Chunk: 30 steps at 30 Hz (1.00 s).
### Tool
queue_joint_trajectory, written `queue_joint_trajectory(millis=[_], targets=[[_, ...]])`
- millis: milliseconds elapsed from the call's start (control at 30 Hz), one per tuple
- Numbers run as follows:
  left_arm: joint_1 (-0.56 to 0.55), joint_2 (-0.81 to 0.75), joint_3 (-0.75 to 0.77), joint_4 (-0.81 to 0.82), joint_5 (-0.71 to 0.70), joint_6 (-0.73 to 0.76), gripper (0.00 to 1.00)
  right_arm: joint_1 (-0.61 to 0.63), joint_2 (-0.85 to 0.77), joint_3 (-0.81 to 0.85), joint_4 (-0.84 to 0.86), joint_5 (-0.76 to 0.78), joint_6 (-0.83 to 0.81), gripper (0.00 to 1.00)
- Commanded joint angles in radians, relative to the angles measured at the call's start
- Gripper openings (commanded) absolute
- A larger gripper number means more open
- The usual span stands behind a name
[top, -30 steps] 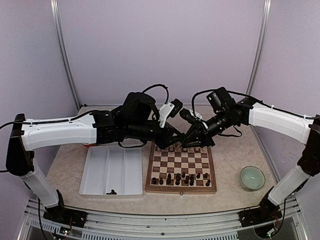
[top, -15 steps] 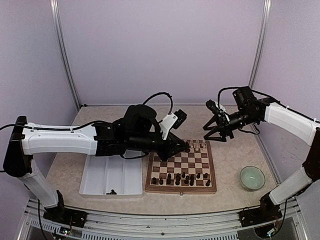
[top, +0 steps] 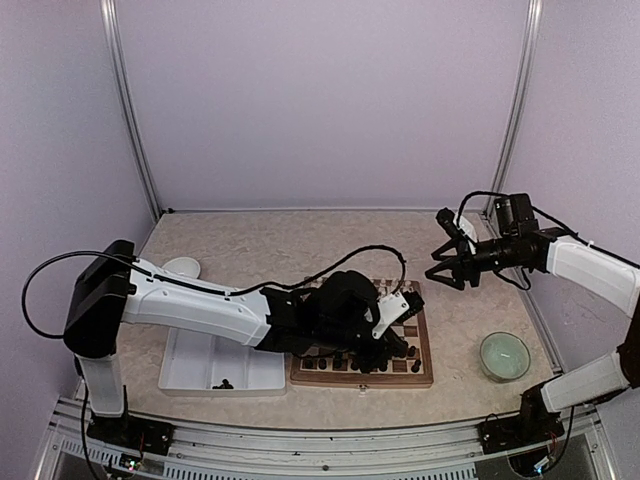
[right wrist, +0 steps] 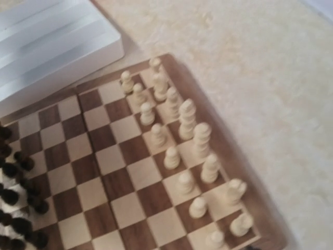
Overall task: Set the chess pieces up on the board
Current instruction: Place the knight at b8.
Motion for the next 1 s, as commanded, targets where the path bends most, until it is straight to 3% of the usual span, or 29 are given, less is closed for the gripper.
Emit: queue_joint_trajectory(millis=[0,400,967], targets=[[-0.027,0.052,0.088,-0.008,-0.033,0.042,0.01,-0.012,-0.02,-0.014,0.055,0.016,0.009,0.64],[-0.042,0.149,0.177,-0.106,-0.136,0.07,0.02,-0.012,-0.019,-0.017,0.044,-0.019,0.007,0.64],[-0.045,0.228,0.251,-0.204,-0.135,0.097,0.05,-0.012,-0.013,-0.011,0.039,-0.013,0.007,0.65]])
